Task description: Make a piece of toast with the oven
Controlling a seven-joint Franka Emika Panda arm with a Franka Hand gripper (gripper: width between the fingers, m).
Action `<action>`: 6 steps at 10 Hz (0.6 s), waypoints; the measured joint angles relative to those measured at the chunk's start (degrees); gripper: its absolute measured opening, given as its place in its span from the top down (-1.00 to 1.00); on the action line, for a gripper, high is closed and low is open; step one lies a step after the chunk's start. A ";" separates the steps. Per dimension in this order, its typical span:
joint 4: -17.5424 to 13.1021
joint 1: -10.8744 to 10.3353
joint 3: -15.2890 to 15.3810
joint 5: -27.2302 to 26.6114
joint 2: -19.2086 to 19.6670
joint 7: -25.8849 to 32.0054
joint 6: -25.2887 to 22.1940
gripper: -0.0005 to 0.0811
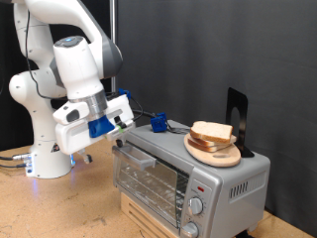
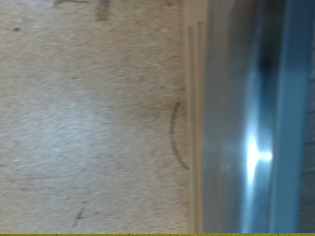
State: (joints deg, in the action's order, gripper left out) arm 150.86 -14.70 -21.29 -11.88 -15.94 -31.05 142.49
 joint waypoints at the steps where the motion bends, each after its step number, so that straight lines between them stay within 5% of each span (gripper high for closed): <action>1: 0.24 1.12 -0.11 1.86 0.43 0.06 1.06 -0.68; 6: 0.32 5.61 -0.93 8.17 5.27 -1.76 5.57 -0.68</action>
State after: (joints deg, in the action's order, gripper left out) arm 151.18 -9.10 -22.23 -3.71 -10.67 -32.81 148.06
